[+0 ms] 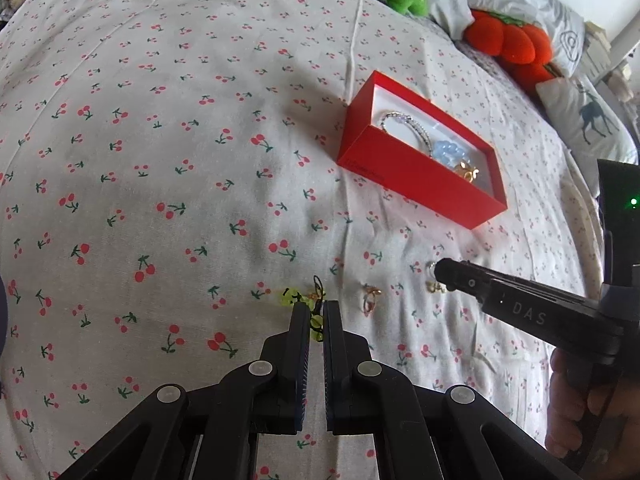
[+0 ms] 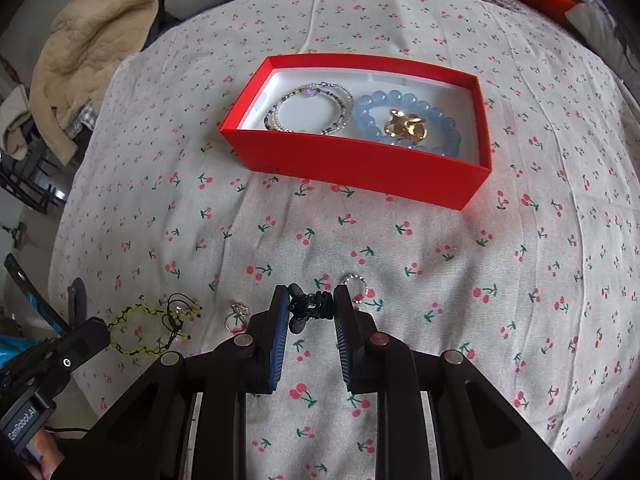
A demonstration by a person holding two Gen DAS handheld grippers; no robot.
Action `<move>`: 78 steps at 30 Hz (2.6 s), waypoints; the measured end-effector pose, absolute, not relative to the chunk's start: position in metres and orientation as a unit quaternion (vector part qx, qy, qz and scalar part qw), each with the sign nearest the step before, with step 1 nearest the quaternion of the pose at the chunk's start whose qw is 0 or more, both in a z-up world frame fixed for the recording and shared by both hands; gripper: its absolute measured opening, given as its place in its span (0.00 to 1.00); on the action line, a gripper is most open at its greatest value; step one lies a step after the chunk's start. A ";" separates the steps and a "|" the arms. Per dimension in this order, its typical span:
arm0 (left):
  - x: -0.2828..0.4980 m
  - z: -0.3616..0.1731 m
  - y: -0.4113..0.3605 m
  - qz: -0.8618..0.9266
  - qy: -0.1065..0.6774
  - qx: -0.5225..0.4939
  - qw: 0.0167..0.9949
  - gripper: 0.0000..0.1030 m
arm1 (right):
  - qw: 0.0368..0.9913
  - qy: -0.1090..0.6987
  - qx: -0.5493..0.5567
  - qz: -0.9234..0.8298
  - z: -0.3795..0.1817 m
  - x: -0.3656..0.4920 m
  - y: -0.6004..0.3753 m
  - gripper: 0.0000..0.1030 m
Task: Organize jewelry
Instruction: 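Lift both held pieces and carry them over the red box, then open both tools to drop the bracelet and charm into the box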
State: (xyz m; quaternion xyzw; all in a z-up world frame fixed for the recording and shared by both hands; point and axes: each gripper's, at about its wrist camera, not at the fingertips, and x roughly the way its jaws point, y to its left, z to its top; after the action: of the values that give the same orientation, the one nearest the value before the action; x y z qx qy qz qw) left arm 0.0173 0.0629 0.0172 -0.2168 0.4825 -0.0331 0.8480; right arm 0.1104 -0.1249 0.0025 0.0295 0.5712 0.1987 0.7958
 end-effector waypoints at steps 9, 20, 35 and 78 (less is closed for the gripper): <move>0.030 0.049 0.043 -0.063 0.462 -0.217 0.858 0.01 | 0.806 0.553 0.059 0.203 0.030 0.106 -0.162 0.23; 0.066 0.084 0.006 -0.076 0.451 -0.178 0.871 0.01 | 0.820 0.529 0.081 0.205 0.050 0.119 -0.180 0.23; 0.170 0.111 -0.039 -0.112 0.427 -0.179 0.879 0.01 | 0.843 0.491 0.129 0.178 0.046 0.171 -0.208 0.23; 0.125 0.034 -0.009 -0.017 0.487 -0.045 0.872 0.72 | 0.832 0.511 0.141 0.165 0.022 0.208 -0.199 0.32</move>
State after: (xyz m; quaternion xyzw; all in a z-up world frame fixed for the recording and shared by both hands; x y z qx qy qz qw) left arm 0.1247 -0.0088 0.0339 -0.0447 0.4871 -0.0165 0.8720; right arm 0.2081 -0.1990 0.0222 0.1414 0.5109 0.1652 0.8317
